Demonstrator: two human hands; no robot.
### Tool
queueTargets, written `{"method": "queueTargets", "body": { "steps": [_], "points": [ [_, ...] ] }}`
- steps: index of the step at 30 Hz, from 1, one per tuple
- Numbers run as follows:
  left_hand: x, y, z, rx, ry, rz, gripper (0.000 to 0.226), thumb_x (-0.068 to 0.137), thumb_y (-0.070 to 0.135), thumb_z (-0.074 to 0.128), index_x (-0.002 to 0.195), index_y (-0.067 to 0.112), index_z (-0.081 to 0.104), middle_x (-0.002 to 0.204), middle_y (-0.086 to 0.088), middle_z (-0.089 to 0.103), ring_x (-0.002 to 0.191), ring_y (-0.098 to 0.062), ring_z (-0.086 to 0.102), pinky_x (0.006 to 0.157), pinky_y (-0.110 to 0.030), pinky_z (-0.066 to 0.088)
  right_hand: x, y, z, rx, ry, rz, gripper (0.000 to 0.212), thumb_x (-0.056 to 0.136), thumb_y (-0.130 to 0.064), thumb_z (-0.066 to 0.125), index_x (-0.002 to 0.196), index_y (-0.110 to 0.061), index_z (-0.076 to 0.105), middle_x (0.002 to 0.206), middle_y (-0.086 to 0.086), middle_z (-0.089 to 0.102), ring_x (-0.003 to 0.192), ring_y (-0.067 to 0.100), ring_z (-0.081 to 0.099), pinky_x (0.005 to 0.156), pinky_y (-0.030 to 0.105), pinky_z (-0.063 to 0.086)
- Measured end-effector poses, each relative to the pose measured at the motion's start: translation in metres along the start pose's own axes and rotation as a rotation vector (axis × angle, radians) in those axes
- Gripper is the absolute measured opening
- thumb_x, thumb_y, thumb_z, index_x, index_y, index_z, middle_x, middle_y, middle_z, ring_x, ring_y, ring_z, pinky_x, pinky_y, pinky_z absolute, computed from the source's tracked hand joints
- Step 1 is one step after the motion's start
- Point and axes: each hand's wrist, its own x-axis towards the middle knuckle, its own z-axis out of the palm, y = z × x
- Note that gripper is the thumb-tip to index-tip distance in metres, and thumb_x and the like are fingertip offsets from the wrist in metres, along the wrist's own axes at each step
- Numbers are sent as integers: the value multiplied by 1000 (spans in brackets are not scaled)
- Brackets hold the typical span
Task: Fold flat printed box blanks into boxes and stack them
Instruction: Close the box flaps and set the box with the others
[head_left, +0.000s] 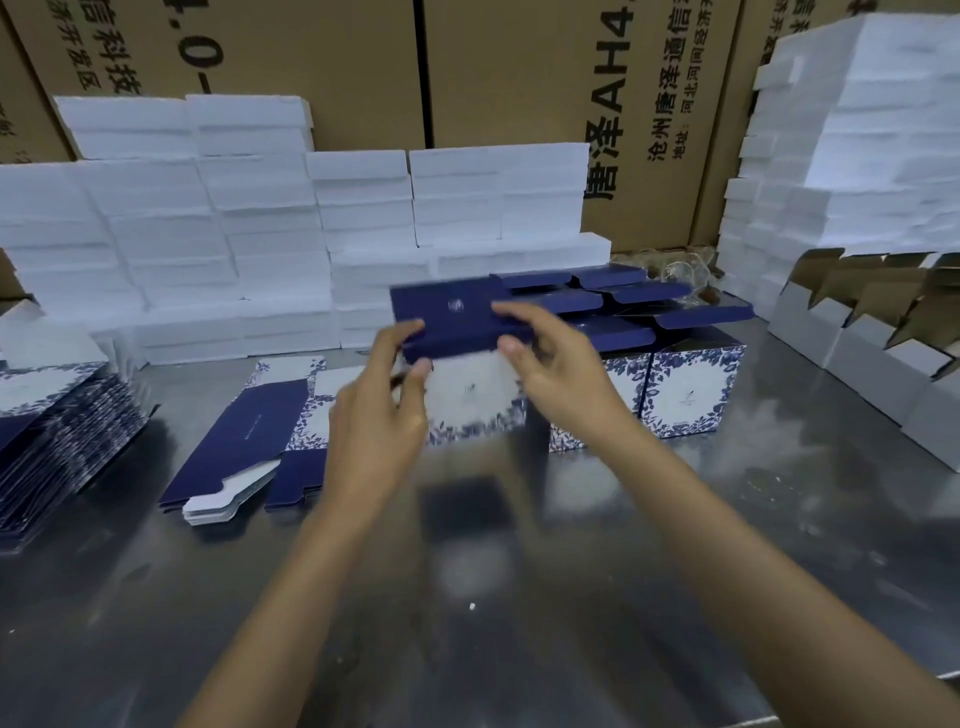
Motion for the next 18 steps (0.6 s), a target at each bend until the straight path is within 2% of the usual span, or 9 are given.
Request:
{"method": "queueTargets", "body": {
  "steps": [2, 5, 6, 8, 10, 13, 16, 18],
  "points": [
    [32, 21, -4, 4, 61, 105, 30, 103, 28, 51, 129, 43, 47, 101, 34, 51, 76, 18, 61, 67, -31, 54, 29, -25, -13, -19, 9, -90, 36, 104, -16, 55, 138, -25, 58, 128, -4, 62, 99, 13, 62, 77, 30, 52],
    [82, 49, 8, 5, 94, 191, 31, 102, 25, 48, 131, 34, 45, 109, 23, 59, 83, -5, 67, 73, -39, 56, 71, -50, -44, -53, 73, -150, 35, 104, -16, 55, 137, -25, 58, 125, -5, 60, 108, 16, 59, 82, 30, 53],
    [97, 57, 18, 33, 66, 211, 32, 101, 22, 48, 132, 30, 43, 112, 14, 62, 84, -15, 67, 74, -40, 55, 84, -52, -56, -67, 100, -145, 34, 104, -16, 55, 136, -26, 58, 125, -6, 60, 111, 17, 59, 84, 32, 56],
    [124, 67, 48, 115, -36, 249, 38, 99, 17, 50, 135, 22, 38, 118, 0, 64, 86, -20, 62, 73, -34, 47, 106, -46, -80, -93, 132, -112, 33, 104, -15, 53, 135, -26, 58, 128, -3, 59, 115, 20, 60, 87, 36, 58],
    [145, 72, 82, 162, -150, 261, 44, 97, 13, 52, 137, 17, 34, 119, -7, 64, 91, -25, 59, 73, -32, 40, 124, -26, -104, -137, 159, -54, 33, 104, -15, 52, 135, -25, 58, 130, 0, 60, 106, 20, 62, 82, 36, 56],
    [174, 74, 134, 187, -289, 246, 51, 96, 9, 51, 142, 16, 29, 118, -11, 60, 89, -25, 56, 71, -32, 38, 151, 11, -135, -171, 222, 27, 33, 105, -17, 50, 135, -26, 57, 125, 1, 60, 90, 11, 59, 74, 28, 54],
    [203, 73, 180, 196, -360, 222, 60, 94, 5, 50, 146, 18, 24, 125, -14, 54, 91, -26, 52, 73, -33, 38, 186, 44, -157, -162, 272, 85, 32, 104, -17, 50, 133, -29, 57, 122, 0, 58, 92, 11, 58, 72, 27, 54],
    [220, 68, 207, 203, -388, 207, 65, 92, 2, 49, 148, 18, 22, 128, -17, 51, 96, -29, 53, 74, -36, 40, 209, 63, -167, -137, 281, 118, 31, 104, -16, 51, 130, -30, 58, 124, 2, 58, 98, 16, 60, 76, 33, 57]
  ]
}}
